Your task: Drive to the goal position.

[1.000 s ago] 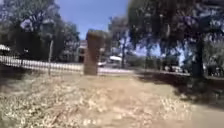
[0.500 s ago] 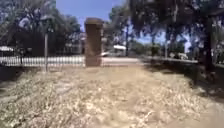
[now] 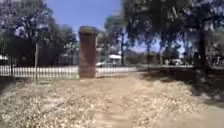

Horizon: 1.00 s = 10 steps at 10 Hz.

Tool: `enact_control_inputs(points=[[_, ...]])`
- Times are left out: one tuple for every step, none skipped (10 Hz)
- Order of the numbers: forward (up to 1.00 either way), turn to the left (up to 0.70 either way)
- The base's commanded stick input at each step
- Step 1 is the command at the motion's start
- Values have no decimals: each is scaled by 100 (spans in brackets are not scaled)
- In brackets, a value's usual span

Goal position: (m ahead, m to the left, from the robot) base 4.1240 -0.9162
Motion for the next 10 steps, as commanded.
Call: enact_control_inputs(points=[[70, -35], [70, -35], [70, -35], [70, -35], [70, -35], [70, -35], [70, -35], [70, -35], [70, -35], [70, -35]])
